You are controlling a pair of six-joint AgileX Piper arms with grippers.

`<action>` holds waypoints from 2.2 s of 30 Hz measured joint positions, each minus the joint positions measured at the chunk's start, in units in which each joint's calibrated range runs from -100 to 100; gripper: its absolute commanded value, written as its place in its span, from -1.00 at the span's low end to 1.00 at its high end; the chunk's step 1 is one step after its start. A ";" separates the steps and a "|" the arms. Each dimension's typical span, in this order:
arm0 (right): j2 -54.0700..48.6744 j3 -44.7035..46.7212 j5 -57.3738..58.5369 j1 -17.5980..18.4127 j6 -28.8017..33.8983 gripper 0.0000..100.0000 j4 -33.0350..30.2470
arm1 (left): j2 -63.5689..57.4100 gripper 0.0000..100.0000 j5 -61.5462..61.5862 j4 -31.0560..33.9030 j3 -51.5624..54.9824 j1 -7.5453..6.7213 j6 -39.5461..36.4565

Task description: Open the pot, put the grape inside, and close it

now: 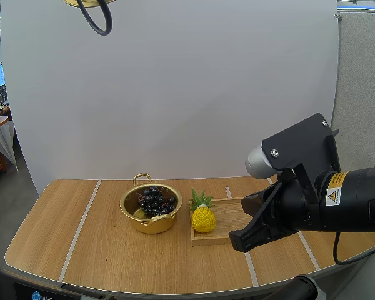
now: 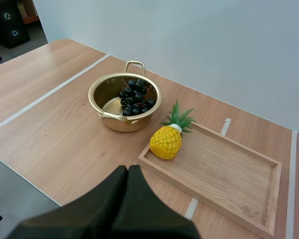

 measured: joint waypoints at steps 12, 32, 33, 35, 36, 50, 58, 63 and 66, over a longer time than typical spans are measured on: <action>0.00 0.00 0.00 0.00 0.00 -1.00 0.00 | -0.12 -1.00 0.00 0.00 23.13 0.00 1.27; 0.00 0.00 0.00 0.00 0.00 -1.00 0.00 | 9.70 -1.00 0.00 -3.20 52.60 0.00 5.24; 0.00 0.00 0.00 0.00 0.00 -1.00 0.00 | 10.32 -1.00 0.00 -3.20 52.95 0.00 5.24; 0.00 0.00 0.00 0.00 0.00 -1.00 0.00 | 11.74 -1.00 0.00 -3.20 54.18 0.00 5.24; 0.00 0.00 0.00 0.00 0.00 -1.00 -0.10 | 12.34 -1.00 0.00 -3.20 54.64 0.00 5.35; 0.00 0.00 0.00 0.00 0.00 -1.00 -0.98 | 19.59 -1.00 -8.32 -12.02 64.37 0.00 17.89; 0.00 0.00 0.00 0.00 0.00 -1.00 -1.00 | 21.11 -1.00 -14.53 -12.12 66.60 0.00 19.11; 0.00 0.00 0.00 0.00 0.00 -1.00 -1.11 | 23.59 -1.00 -15.36 -12.53 66.75 0.00 19.22; 0.00 0.00 0.00 0.00 0.00 -1.00 -1.11 | 24.64 -1.00 -15.36 -13.05 66.78 0.00 19.33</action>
